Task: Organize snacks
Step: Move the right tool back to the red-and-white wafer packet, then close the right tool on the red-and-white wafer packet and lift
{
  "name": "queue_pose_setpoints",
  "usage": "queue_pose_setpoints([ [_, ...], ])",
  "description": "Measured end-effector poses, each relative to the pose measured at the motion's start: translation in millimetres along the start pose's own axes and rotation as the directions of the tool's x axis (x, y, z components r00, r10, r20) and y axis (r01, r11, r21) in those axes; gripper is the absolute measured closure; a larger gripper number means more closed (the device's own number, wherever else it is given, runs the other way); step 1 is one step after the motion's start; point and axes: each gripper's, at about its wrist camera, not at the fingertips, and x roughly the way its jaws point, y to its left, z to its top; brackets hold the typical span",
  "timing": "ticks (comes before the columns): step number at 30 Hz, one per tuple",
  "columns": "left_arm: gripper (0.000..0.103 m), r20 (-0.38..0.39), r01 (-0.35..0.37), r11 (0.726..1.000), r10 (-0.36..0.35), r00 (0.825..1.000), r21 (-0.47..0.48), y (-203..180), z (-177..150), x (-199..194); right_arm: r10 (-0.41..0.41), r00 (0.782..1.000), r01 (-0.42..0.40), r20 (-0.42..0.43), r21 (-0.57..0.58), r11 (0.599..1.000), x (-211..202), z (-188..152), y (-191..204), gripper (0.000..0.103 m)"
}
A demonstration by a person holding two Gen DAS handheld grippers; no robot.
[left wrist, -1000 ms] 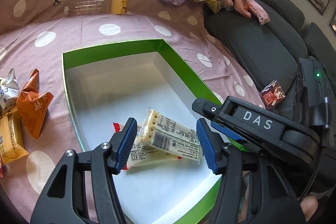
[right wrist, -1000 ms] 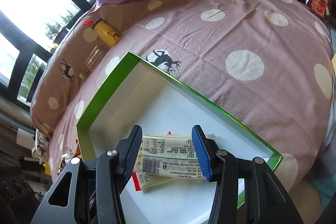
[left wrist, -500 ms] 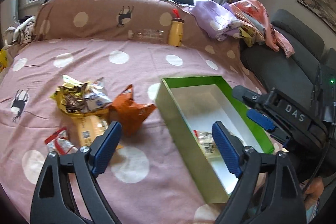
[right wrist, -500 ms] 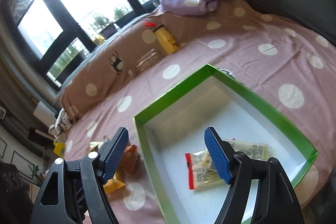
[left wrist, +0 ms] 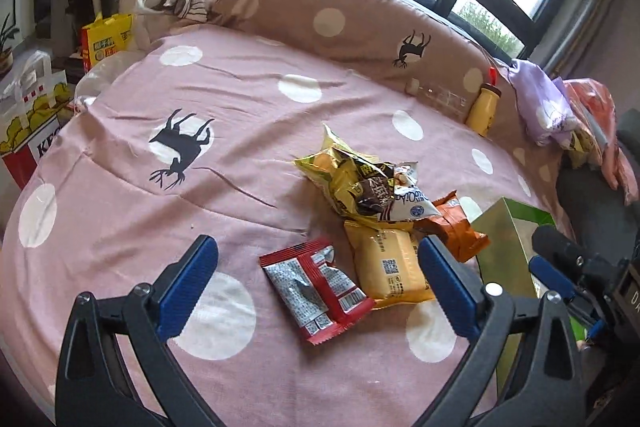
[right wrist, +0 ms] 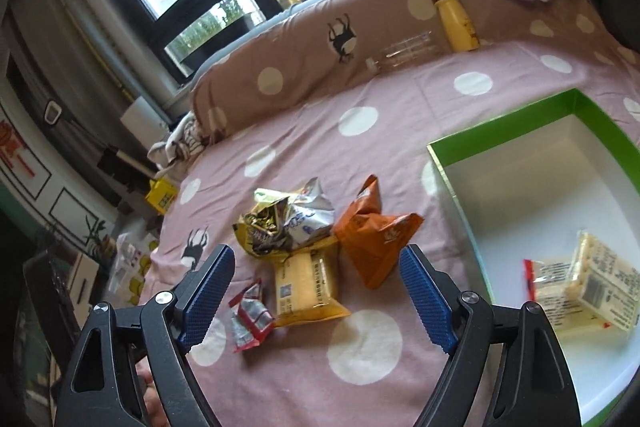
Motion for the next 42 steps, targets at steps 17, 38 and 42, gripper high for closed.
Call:
queue_pose_setpoints([
  [17, 0.003, -0.094, -0.104, 0.991, 0.096, 0.991, -0.087, 31.7, -3.1, 22.0, -0.072, 0.986, 0.072, -0.148, -0.004, 0.997, 52.7, -16.5, 7.6, 0.018],
  [38, 0.004, -0.178, -0.066, 0.994, 0.050, 0.983, -0.087, 30.1, -7.9, 37.1, -0.006, 0.981, 0.017, -0.192, 0.056, 0.998, 66.0, -17.7, 1.6, 0.018],
  [42, 0.005, -0.214, -0.038, 0.996, 0.021, 0.977, -0.078, 25.3, -11.0, 41.6, 0.016, 0.980, -0.007, -0.196, 0.047, 0.999, 65.8, -18.6, 7.4, 0.023],
])
